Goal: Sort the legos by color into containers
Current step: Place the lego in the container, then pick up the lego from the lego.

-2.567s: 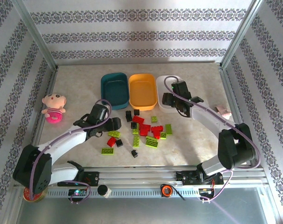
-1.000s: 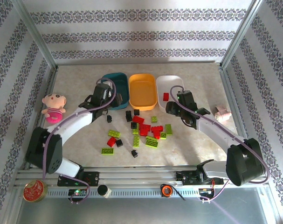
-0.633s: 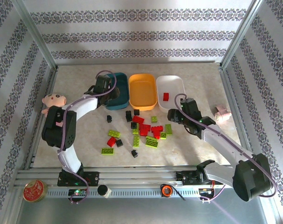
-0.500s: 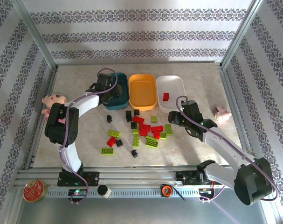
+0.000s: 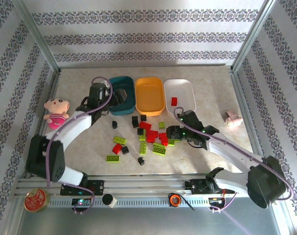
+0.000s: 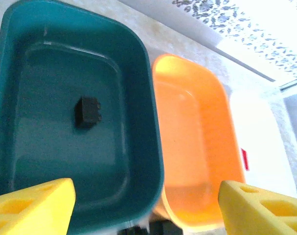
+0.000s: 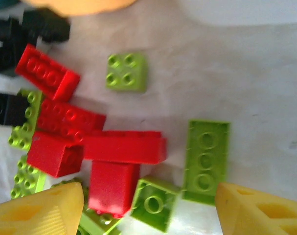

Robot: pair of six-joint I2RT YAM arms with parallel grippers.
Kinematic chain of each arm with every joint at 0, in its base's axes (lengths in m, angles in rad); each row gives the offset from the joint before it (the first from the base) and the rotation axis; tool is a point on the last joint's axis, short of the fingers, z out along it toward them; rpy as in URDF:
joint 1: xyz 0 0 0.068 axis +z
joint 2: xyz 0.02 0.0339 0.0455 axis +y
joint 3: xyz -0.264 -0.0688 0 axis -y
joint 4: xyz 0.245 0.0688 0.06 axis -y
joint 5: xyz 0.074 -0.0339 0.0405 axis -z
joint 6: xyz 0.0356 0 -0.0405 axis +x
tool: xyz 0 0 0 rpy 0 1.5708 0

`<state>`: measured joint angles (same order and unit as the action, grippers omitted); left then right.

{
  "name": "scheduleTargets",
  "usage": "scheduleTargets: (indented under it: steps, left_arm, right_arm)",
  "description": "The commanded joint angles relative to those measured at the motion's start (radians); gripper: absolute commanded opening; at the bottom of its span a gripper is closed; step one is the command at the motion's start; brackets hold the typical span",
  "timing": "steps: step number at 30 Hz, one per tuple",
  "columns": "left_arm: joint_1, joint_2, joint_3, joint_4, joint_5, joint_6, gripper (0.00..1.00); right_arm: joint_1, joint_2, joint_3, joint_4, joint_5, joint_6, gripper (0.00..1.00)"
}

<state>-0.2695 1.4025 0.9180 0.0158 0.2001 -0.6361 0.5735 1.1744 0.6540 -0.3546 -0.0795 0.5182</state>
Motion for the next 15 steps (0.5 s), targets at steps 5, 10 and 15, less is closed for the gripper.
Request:
scheduleTargets:
  steps: [5, 10, 15]
  left_arm:
    - [-0.017, -0.263, -0.248, -0.013, 0.047, -0.071, 0.94]
    - [-0.017, -0.449, -0.361, -0.096, -0.001, -0.071, 1.00]
    - [-0.017, -0.579, -0.407, -0.196, -0.097, -0.071, 1.00]
  right_arm:
    - [0.196, 0.209, 0.173, 0.123, 0.011, 0.016, 0.72]
    - [0.273, 0.370, 0.291, 0.158, 0.054, 0.027, 0.71]
    - [0.306, 0.495, 0.372, 0.128, 0.115, 0.075, 0.67]
